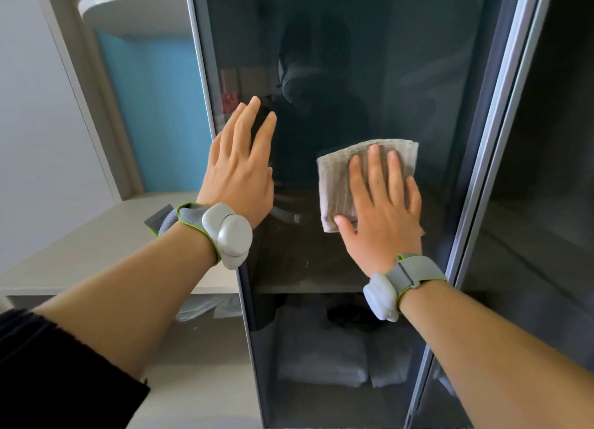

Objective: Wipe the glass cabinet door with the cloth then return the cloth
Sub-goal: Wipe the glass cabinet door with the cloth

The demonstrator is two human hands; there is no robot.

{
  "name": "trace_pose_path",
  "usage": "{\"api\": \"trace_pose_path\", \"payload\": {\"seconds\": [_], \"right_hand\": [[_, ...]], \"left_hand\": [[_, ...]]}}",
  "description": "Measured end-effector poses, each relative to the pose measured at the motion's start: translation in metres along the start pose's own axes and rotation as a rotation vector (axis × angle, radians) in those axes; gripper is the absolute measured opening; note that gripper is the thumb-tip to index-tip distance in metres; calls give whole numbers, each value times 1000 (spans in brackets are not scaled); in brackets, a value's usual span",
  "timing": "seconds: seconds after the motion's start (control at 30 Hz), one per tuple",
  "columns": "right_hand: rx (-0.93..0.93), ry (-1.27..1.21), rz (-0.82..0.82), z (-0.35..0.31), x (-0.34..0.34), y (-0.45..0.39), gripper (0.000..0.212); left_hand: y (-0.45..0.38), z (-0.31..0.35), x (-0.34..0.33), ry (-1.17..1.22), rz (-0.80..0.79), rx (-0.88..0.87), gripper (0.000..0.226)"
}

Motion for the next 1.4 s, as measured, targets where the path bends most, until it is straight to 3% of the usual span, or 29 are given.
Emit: {"api": "trace_pose_path", "payload": {"seconds": [0.2, 0.4, 0.5, 0.57, 0.7, 0.9, 1.13, 1.4], "right_hand": [[138, -58, -29, -64, -6, -6, 89], [168, -75, -22, -97, 2, -26, 89], [199, -84, 13, -94, 11, -30, 80], [225, -94, 50, -89, 18, -34, 67], [247, -110, 90, -74, 30, -41, 66], [8, -119, 245, -30, 42, -45, 51], [-46, -85, 205, -7, 35, -45, 53], [-45, -93, 133, -9, 23, -39, 62]], "left_hand": [[11, -22, 11, -17, 6, 69, 61], [18, -37, 25, 1, 141, 200, 34], [21, -27, 30, 77, 146, 132, 17], [19, -15, 26, 193, 69, 71, 7], [12, 0, 6, 225, -77, 69, 10], [18, 2, -5, 111, -43, 94, 16], [30, -3, -12, -38, -168, -26, 27], [54, 5, -18, -48, -32, 55, 48]]}}
Point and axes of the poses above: each hand's wrist, its own y-axis away from the middle knuckle, its own x-axis out of the back of the hand, z = x × y, the point moved 6 cm from there along -y, towards the middle knuckle, and after that the axes turned 7 degrees about z, right-handed, at the moved point
